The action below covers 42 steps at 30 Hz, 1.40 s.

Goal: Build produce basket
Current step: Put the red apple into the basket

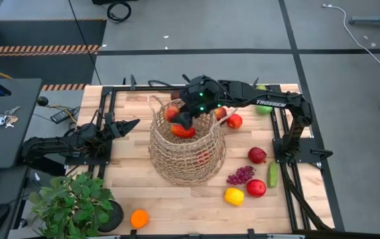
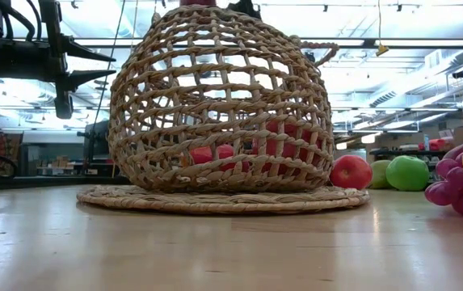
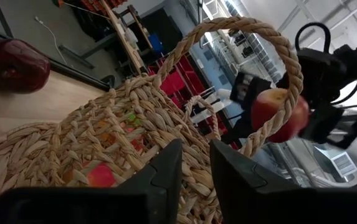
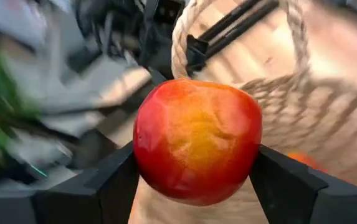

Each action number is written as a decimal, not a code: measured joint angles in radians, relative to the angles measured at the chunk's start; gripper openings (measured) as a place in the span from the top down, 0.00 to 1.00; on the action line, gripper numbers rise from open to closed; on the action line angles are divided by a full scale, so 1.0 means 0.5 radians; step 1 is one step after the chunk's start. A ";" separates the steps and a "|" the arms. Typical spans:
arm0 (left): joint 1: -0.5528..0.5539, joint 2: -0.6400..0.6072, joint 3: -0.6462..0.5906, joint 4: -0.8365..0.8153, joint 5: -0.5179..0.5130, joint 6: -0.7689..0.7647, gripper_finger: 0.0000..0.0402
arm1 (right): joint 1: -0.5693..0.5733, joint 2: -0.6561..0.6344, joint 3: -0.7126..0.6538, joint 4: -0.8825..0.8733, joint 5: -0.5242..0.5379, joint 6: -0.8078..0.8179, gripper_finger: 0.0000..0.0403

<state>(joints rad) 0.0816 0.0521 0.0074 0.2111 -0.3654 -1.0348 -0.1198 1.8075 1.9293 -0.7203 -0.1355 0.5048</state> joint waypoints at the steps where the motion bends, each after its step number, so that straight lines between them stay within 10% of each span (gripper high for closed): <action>1: 0.000 0.001 0.000 0.000 0.000 0.000 0.78 | -0.006 -0.005 0.000 -0.022 0.014 -0.216 0.31; 7: 0.000 0.000 0.000 0.000 0.000 0.000 0.79 | -0.016 -0.006 -0.001 -0.029 0.273 -1.379 0.30; 19: 0.000 0.000 -0.001 0.000 0.000 0.000 0.78 | 0.013 -0.007 -0.001 -0.029 0.890 -2.663 0.29; 31: 0.000 0.000 0.000 0.000 0.000 0.000 0.77 | -0.072 0.016 -0.292 -0.009 0.298 -2.424 0.29; 42: 0.000 0.001 0.000 0.000 0.000 0.000 0.77 | -0.067 0.017 -0.868 0.539 0.343 -2.178 0.29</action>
<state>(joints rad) 0.0816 0.0525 0.0074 0.2111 -0.3653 -1.0346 -0.1534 1.8160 1.4955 -0.4510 0.0361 -0.5840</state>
